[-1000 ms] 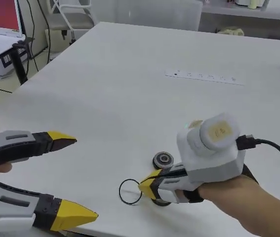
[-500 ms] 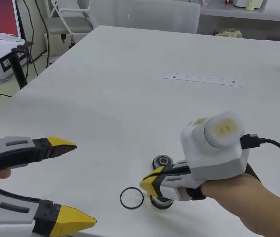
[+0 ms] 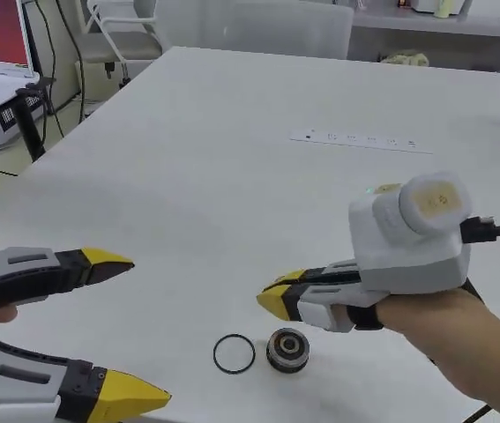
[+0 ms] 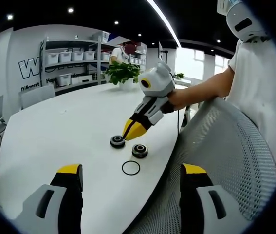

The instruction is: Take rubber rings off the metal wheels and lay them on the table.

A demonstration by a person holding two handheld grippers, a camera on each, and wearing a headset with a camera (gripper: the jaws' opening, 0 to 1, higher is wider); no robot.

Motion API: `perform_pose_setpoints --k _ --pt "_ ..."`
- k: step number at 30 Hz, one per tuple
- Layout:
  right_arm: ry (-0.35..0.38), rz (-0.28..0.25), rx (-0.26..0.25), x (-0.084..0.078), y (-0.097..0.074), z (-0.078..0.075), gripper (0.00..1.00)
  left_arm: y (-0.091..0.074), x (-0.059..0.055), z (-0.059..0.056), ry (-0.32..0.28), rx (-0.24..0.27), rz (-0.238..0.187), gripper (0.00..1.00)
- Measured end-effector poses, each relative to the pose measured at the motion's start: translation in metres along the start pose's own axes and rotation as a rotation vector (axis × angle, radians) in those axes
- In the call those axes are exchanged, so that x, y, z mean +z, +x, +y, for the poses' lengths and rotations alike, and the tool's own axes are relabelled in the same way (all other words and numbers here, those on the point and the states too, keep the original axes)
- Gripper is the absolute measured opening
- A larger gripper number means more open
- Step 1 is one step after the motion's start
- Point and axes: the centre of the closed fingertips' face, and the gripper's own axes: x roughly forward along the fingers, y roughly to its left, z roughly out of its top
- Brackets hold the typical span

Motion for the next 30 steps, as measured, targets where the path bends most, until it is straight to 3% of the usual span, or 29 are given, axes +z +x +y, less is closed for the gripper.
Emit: perform_pose_setpoints --k 6,9,20,24,28,30 --pt "0.028 -0.048 -0.008 0.011 -0.010 -0.006 0.03 0.000 0.000 0.000 -0.001 0.001 0.001 0.78" --pt "0.069 -0.090 0.024 0.019 -0.014 -0.003 0.03 0.000 0.000 0.000 0.001 0.001 0.002 0.78" --pt "0.055 -0.189 0.050 0.037 -0.037 -0.006 0.04 0.000 -0.001 0.000 0.010 -0.003 0.009 0.78" --pt "0.017 -0.212 0.058 0.041 -0.046 -0.004 0.05 0.000 -0.001 -0.001 0.019 -0.005 0.014 0.78" --pt "-0.004 -0.239 0.069 0.042 -0.054 -0.004 0.11 0.001 0.001 -0.001 0.037 -0.008 0.015 0.80" --pt "-0.011 -0.248 0.077 0.042 -0.056 -0.004 0.14 0.001 -0.002 0.000 0.061 -0.003 0.042 0.81"
